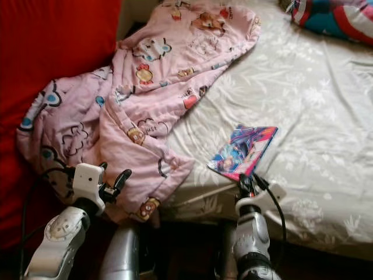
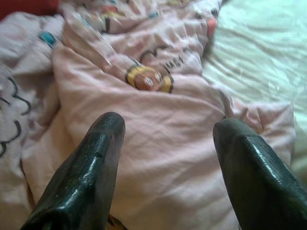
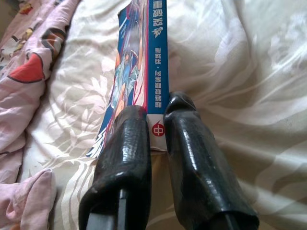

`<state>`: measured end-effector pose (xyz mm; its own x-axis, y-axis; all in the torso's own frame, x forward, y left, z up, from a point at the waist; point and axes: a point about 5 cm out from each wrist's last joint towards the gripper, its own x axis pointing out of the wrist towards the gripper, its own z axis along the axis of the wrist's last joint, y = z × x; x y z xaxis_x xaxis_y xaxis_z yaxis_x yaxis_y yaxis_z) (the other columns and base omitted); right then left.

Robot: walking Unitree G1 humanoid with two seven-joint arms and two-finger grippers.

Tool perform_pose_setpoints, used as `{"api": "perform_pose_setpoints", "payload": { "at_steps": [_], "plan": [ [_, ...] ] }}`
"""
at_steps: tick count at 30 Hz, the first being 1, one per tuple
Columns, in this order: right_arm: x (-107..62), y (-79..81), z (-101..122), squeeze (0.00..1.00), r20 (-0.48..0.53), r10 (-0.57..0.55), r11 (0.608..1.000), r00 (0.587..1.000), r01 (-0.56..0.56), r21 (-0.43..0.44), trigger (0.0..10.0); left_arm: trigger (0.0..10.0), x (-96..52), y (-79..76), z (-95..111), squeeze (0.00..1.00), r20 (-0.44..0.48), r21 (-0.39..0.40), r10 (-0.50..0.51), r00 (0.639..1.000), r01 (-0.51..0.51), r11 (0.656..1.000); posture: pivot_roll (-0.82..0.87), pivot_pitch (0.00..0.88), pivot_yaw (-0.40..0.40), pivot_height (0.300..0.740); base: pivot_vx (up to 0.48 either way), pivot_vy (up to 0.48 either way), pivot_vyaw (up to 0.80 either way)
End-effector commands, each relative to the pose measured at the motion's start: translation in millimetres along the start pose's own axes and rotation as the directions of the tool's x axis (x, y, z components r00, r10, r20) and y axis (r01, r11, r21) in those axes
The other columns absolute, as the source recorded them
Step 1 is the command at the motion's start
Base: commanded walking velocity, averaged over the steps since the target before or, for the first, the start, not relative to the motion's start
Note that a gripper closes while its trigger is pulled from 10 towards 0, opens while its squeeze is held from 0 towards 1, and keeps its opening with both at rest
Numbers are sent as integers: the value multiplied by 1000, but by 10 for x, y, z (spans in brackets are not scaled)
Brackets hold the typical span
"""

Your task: Clean up the room

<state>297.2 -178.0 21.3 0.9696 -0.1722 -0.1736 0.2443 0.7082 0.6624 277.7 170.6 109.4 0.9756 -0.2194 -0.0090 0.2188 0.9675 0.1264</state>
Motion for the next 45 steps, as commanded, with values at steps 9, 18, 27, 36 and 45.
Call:
{"api": "perform_pose_setpoints", "payload": {
  "at_steps": [9,18,27,36,45],
  "plan": [
    [-131,-375,411,0,241,-287,956,927,292,12,0,10000,73,23,-78,0,9,-2,28,1000,-28,1000,45,46,-12,572,0,0,0],
    [-14,-164,564,0,211,-96,944,973,156,-289,5176,10000,86,28,-112,0,16,-1,28,999,-28,1000,33,39,-16,572,0,0,0],
    [-36,206,359,0,37,164,857,986,-124,-500,10000,10000,107,37,-130,0,20,-19,42,999,-41,999,16,38,-19,572,0,0,0],
    [-63,269,361,0,8,218,857,976,-187,-480,10000,10000,107,80,-157,0,17,-48,70,997,-69,996,19,38,-18,622,0,0,0],
    [-87,276,315,0,-6,208,866,978,-187,-464,10000,10000,106,121,-199,0,-3,-64,80,997,-80,995,19,41,-14,687,0,0,0]
  ]
}}
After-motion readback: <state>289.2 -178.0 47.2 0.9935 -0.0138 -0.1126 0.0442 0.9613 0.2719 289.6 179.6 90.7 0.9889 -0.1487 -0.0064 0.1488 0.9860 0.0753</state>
